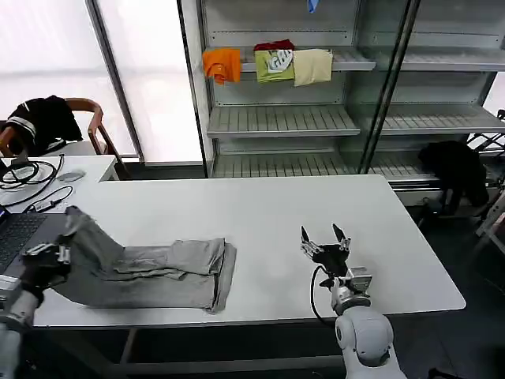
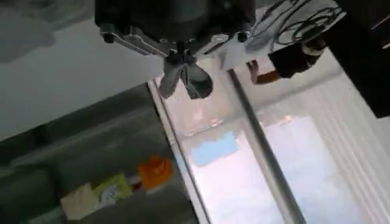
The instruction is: Fold and organize the clothes.
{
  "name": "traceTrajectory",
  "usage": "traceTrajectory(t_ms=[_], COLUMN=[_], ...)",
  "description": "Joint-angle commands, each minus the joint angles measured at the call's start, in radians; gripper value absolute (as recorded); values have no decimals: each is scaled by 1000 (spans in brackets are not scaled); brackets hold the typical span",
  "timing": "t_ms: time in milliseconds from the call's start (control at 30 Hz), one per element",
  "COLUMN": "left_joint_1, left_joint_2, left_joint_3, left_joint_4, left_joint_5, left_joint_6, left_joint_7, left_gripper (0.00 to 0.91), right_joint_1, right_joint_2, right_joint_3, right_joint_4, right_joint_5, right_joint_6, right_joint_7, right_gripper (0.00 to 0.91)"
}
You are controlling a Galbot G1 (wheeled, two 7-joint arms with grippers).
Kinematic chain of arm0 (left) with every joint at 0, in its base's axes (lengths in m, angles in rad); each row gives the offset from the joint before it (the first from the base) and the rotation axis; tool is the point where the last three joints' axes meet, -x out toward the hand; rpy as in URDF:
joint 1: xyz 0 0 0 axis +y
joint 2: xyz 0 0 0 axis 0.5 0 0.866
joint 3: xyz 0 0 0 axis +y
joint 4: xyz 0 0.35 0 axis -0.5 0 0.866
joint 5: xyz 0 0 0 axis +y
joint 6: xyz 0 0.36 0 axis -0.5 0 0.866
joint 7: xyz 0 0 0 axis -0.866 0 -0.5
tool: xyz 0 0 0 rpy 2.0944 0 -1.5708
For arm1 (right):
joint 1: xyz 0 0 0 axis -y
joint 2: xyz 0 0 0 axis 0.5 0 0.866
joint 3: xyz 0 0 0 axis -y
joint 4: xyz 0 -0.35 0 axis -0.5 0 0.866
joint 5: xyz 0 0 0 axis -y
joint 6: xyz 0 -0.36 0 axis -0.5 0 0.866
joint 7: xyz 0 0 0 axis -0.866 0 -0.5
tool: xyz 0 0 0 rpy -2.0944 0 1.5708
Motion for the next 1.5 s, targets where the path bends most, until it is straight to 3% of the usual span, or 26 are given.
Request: traceTrajectory(t_ms=[33,333,667,700,933,1167,1333,1500], left_joint_1=[-39,-53,-63,-63,-85,-94,-83,-37], left_joint_2=[-133,-186,-204,-207,-229,-230,-181,-135], left_joint_3=[386,512,558,565,597,578,445,230], left_joint_4=[-171,-103,-54,-51,-40,-148,-195,-83], left_joint_5=[37,110,145,150,122,26,-26,-94], left_joint_6=[99,99,100,100,99,99,98,95], left_joint_7=[-54,-78,-101,-113,-177,-205,-200,-143], left_gripper=[10,10,40,907,907,907,907,907], right_joint_1=[-8,-20,-32,-32,-35,-30,-28,-31], right_joint_2=[-2,2,-3,-4,2,9,13,15], right_joint_3=[22,32,35,35,21,10,5,4], right_joint_4=[-5,-5,4,4,9,2,-2,-2], right_joint_5=[2,2,0,0,-7,-20,-25,-28], right_joint_6=[2,4,6,6,7,8,9,10], right_joint_7=[1,0,-4,-5,-14,-13,-14,-16], right_gripper=[907,907,907,907,907,907,907,907])
